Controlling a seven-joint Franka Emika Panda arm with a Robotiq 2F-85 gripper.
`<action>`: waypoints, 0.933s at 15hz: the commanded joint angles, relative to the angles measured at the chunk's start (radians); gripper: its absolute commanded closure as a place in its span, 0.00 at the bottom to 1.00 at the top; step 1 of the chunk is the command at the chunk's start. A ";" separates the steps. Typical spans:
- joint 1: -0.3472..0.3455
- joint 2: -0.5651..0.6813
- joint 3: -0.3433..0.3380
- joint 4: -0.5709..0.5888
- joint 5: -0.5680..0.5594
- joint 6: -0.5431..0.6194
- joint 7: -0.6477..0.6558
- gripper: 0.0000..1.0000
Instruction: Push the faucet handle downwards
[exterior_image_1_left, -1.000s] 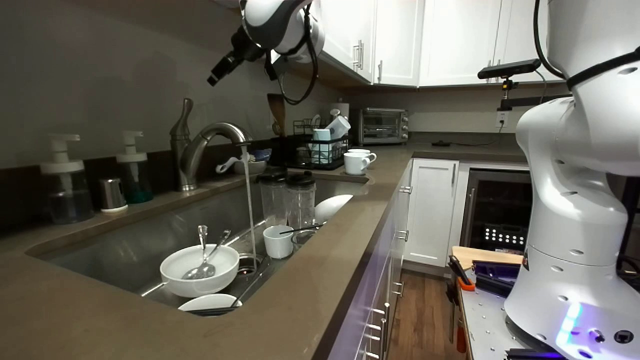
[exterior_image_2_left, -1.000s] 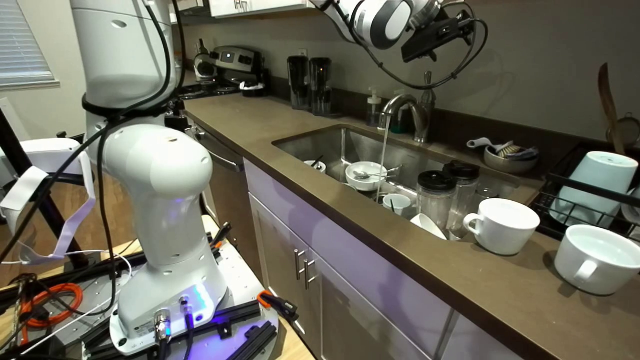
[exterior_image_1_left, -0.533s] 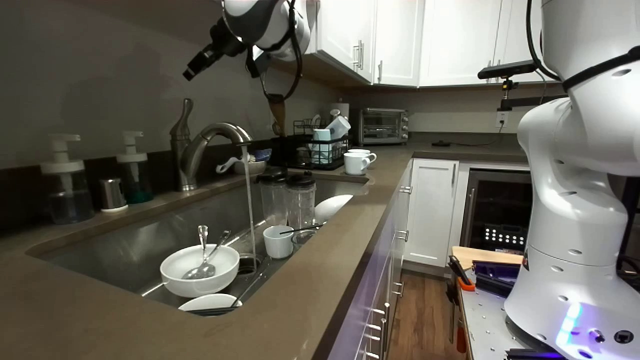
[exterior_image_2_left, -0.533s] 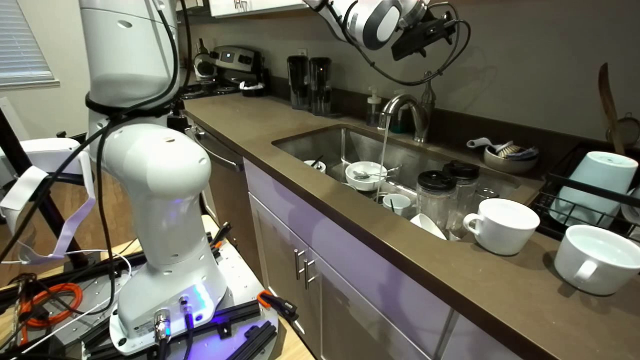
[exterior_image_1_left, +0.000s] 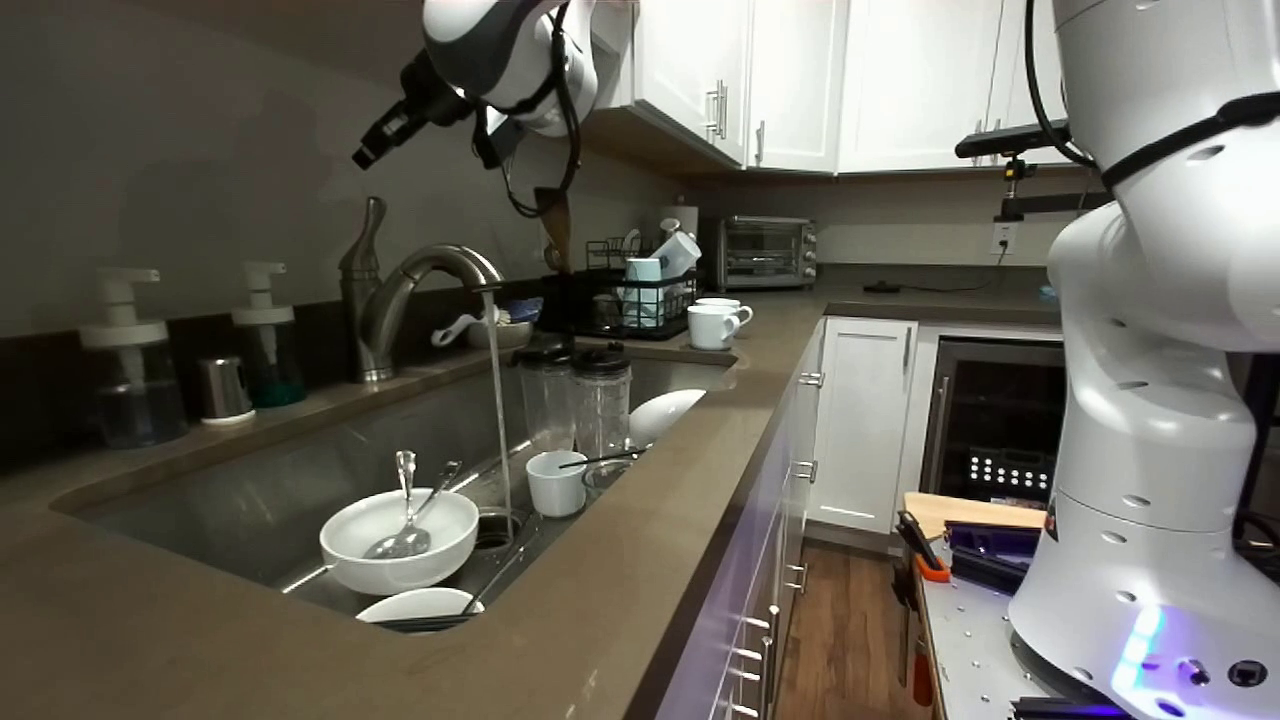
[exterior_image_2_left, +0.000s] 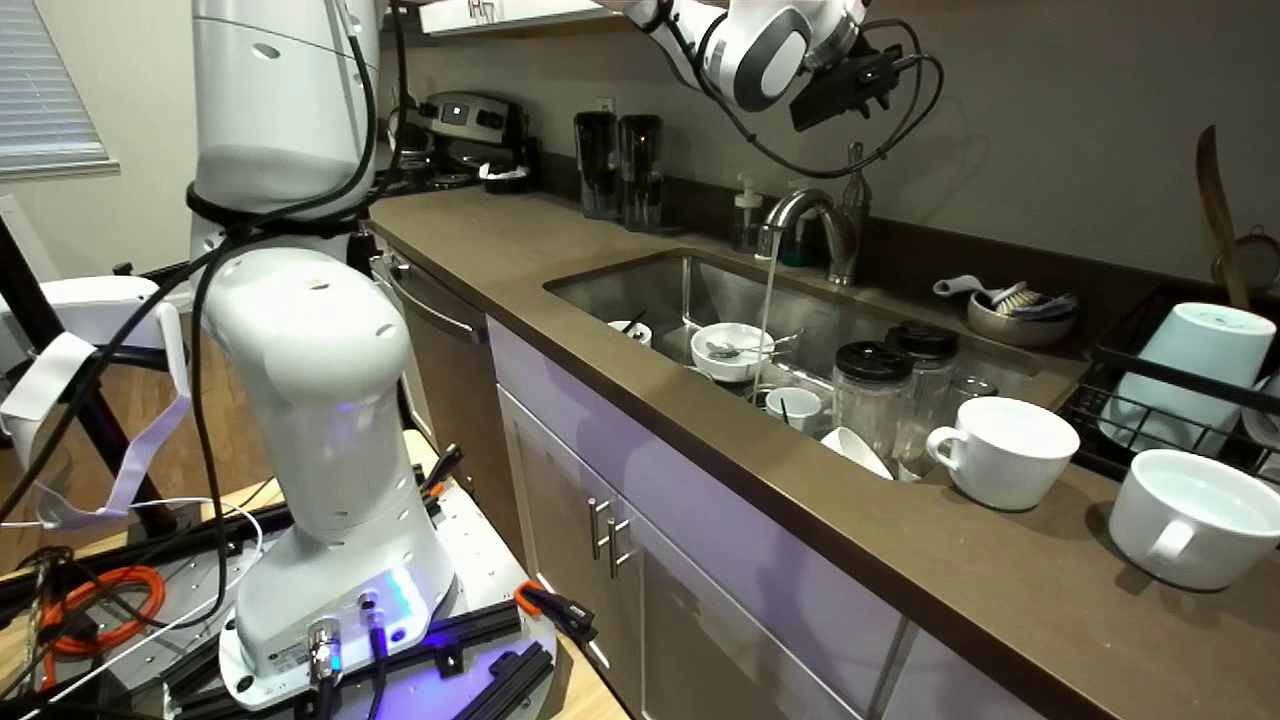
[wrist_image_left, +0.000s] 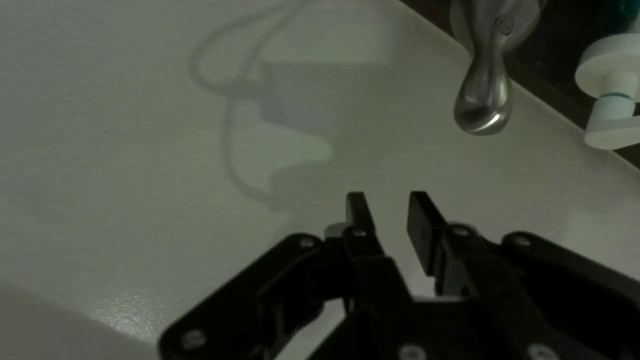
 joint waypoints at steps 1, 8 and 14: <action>-0.084 0.048 0.087 0.059 0.039 0.016 -0.069 0.95; -0.247 0.098 0.297 0.122 0.046 -0.018 -0.109 0.94; -0.333 0.136 0.377 0.151 0.022 -0.028 -0.107 0.93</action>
